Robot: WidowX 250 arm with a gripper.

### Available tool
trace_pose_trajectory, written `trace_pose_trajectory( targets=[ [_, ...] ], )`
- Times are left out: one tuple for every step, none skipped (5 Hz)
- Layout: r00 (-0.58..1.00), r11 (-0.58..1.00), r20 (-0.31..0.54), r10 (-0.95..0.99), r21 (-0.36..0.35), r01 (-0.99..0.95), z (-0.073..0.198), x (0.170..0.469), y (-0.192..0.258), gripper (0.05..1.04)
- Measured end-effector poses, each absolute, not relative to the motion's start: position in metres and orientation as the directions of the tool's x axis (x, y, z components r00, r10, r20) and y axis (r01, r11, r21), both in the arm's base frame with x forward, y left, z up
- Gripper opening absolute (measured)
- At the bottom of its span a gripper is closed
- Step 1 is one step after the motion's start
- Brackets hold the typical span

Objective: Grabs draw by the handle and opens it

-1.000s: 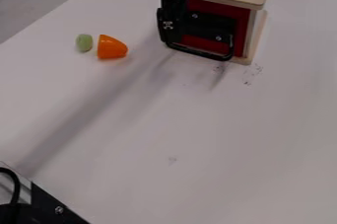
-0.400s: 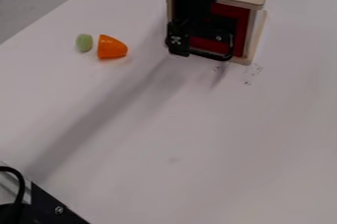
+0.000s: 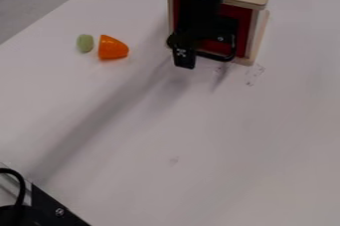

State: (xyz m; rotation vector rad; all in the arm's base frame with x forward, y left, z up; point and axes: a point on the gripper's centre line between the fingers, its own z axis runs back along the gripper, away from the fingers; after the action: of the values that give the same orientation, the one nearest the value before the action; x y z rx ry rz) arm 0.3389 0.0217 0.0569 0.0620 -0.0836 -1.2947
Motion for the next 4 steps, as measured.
trace_pose_trajectory(
  targets=[
    [0.259, 0.262, 0.048, -0.965, 0.067, 0.963, 0.044, 0.339, 0.017, 0.954],
    [0.262, 0.265, 0.056, -0.963, 0.056, 0.963, 0.035, 0.345, 0.015, 0.67],
    [0.262, 0.267, 0.066, -0.963, 0.088, 0.96, 0.035, 0.351, 0.013, 0.355],
    [0.258, 0.263, 0.064, -0.964, 0.09, 0.961, 0.036, 0.351, 0.012, 0.168]
  ],
)
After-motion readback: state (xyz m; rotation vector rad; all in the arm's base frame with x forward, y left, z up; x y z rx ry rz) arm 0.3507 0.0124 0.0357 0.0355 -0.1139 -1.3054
